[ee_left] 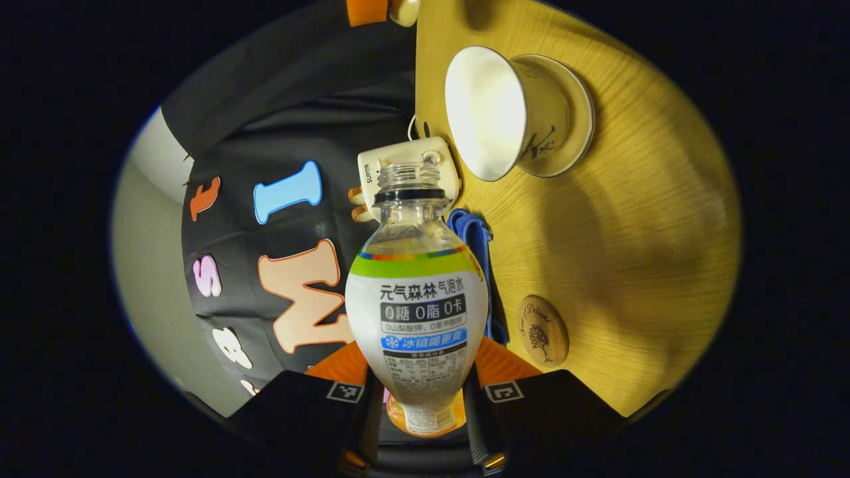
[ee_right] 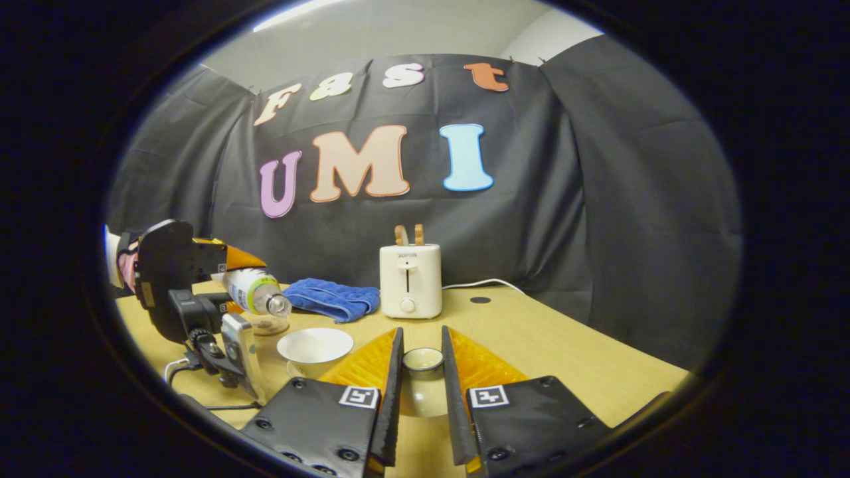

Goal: Open the teacup lid with one hand, grasp the water bottle and pour water into the teacup with the other hand; after pouring, place the water bottle on the coaster and then close the teacup lid.

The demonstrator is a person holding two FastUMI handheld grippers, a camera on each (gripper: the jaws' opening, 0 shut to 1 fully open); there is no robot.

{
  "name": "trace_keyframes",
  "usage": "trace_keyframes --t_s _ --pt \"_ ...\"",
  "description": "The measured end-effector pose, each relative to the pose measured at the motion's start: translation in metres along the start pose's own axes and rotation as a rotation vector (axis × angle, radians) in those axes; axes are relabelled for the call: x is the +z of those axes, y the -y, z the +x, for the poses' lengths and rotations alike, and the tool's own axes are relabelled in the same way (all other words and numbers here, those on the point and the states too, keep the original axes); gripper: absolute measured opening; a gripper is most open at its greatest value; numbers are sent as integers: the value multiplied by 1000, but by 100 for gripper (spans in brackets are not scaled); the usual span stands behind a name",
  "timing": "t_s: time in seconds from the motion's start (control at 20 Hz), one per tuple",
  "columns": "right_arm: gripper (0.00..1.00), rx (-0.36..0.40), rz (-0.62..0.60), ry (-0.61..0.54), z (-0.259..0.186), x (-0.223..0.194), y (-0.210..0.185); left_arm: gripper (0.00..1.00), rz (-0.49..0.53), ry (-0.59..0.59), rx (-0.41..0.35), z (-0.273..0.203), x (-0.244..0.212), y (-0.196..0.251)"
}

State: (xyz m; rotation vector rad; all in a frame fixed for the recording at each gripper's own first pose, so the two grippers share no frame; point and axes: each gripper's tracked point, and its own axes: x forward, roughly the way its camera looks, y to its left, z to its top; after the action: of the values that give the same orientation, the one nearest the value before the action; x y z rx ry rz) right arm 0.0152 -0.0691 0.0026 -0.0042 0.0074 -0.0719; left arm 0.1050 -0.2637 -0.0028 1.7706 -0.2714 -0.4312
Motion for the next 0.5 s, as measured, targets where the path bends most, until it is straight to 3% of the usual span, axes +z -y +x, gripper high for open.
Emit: trace_keyframes --t_s 0.5 --pt "36 0 0 1 0 -1 0 51 132 -6 -8 1 -3 -7"
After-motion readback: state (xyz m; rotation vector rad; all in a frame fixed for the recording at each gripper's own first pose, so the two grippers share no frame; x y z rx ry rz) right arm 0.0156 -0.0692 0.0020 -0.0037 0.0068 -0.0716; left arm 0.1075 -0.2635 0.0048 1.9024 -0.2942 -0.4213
